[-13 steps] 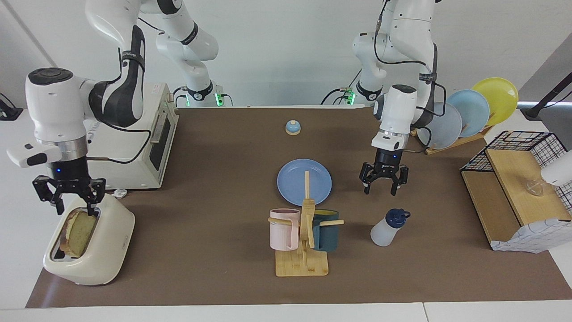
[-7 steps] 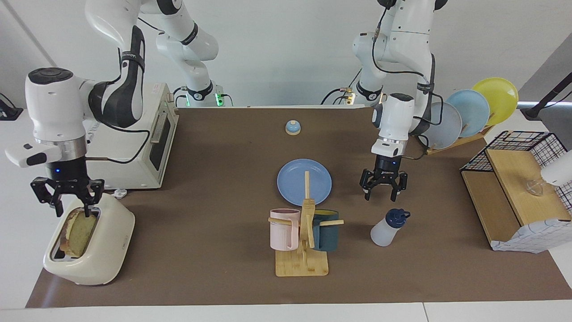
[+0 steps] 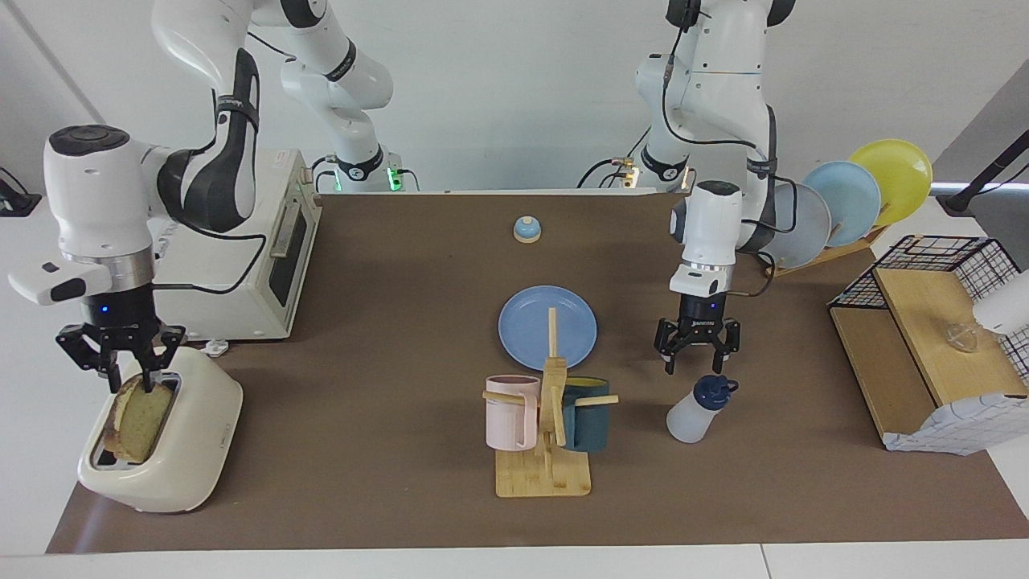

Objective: Put bread on plate and add seasoning
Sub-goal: 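Reach the left gripper to the blue-capped bottle and grasp it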

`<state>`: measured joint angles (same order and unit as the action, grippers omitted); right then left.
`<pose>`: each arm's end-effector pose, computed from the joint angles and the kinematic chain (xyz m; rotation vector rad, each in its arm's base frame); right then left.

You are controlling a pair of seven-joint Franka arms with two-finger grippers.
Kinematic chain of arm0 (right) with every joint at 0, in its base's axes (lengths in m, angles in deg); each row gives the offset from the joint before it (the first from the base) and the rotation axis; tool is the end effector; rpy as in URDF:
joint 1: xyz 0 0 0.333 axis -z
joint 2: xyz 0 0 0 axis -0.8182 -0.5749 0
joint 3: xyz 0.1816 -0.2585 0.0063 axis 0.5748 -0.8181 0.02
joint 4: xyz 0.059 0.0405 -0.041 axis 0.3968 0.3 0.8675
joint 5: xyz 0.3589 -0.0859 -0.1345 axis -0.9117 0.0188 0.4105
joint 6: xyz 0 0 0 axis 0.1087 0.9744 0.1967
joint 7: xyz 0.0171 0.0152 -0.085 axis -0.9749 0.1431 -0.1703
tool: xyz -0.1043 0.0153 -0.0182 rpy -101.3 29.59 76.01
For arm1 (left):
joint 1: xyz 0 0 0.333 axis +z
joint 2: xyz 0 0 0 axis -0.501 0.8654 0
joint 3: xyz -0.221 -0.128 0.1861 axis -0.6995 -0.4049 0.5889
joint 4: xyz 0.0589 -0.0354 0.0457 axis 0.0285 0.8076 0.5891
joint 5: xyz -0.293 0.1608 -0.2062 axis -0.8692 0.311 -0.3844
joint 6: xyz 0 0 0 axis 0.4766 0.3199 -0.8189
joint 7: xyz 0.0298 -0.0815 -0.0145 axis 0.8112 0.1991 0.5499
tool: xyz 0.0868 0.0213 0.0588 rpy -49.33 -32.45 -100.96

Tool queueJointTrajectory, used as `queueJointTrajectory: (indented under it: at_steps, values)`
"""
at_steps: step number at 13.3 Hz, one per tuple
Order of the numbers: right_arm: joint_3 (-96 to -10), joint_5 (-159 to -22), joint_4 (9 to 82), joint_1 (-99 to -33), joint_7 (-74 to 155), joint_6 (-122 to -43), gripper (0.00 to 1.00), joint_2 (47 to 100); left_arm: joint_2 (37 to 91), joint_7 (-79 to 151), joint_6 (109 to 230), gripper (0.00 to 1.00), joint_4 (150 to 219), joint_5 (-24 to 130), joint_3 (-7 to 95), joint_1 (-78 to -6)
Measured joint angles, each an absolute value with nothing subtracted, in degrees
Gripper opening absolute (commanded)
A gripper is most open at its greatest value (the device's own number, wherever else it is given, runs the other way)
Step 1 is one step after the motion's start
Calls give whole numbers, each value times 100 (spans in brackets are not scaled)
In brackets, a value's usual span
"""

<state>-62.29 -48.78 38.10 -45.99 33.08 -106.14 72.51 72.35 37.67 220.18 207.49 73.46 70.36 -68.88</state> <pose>0.6709 -0.1279 0.4913 2.7869 0.2737 0.6390 0.5543 -0.1495 0.2980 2.8811 -0.0175 1.0499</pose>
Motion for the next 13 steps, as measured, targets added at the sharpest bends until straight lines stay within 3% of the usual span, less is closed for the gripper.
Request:
queueJointTrajectory:
  at_steps: [7,13]
  values:
    - [-6215,-4683,3604,-4629,2918,-10499,0,7250,7738,3753,22598,100,20393,6674,7253,-7285]
    - [-6118,-4149,2670,-5169,2831,-9121,0,7387,8100,3752,22798,100,20074,6551,7285,-7385]
